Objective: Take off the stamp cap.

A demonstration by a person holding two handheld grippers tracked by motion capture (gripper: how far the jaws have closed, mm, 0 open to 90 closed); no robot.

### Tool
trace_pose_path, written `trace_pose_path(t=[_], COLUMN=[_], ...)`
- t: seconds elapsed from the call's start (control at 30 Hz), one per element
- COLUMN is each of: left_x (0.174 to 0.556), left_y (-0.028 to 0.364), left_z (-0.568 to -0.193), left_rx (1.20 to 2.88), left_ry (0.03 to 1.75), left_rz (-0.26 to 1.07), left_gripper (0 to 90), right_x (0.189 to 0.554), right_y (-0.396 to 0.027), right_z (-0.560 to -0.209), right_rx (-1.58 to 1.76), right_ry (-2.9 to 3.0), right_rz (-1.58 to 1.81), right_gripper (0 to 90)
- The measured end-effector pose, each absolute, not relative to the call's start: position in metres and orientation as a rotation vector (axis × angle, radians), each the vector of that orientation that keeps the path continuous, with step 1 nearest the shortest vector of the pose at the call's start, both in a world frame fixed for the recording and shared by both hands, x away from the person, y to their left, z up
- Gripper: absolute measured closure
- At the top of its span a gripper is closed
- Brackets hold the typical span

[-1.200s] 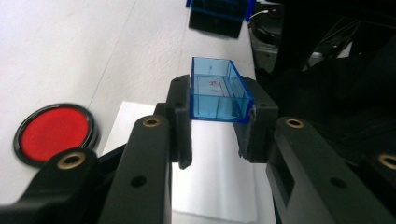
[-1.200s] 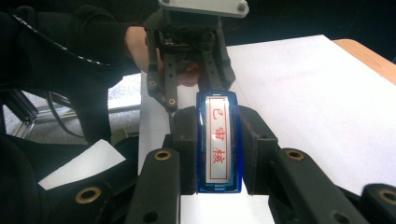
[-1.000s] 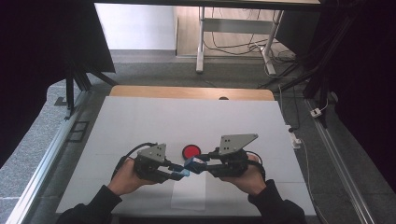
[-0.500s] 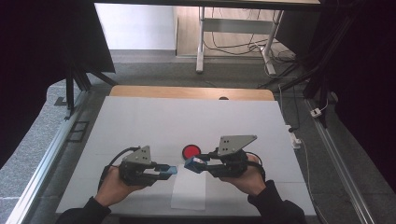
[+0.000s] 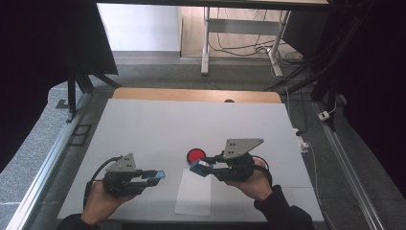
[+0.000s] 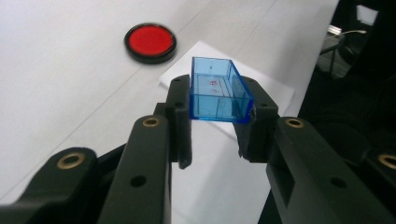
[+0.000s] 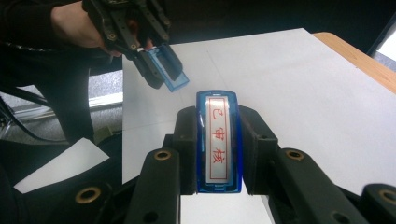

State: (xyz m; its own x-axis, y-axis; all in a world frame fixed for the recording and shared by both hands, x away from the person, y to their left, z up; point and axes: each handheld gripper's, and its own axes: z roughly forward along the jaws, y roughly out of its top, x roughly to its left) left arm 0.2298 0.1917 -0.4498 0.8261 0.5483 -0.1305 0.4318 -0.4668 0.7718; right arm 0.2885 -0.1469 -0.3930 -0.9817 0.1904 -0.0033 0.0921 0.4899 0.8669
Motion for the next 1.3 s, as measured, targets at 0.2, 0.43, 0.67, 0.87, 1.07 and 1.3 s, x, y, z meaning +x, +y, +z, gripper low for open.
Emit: trace_pose_path(t=[0.2,0.43,0.67,0.87,1.07,1.3], left_x=[0.221,0.209,0.198,0.192,0.190,0.189], left_y=[0.202,0.217,0.231,0.241,0.246,0.248], left_z=[-0.454,-0.459,-0.464,-0.469,-0.473,-0.474], left_rx=[2.111,2.079,2.057,2.043,2.045,2.031], left_ry=[0.790,0.872,0.929,0.965,0.988,1.008], left_rz=[0.198,0.189,0.180,0.181,0.179,0.167], left_gripper=[68.8,68.8,68.7,68.6,68.5,68.5], right_x=[0.290,0.291,0.293,0.294,0.295,0.297], right_y=[-0.147,-0.148,-0.148,-0.148,-0.147,-0.148], right_z=[-0.394,-0.395,-0.397,-0.399,-0.401,-0.403], right_rx=[0.291,0.327,0.354,0.377,0.383,0.398], right_ry=[2.621,2.614,2.607,2.602,2.598,2.598], right_rz=[1.507,1.503,1.482,1.467,1.457,1.446], right_gripper=[71.5,71.5,71.5,71.5,71.5,71.5])
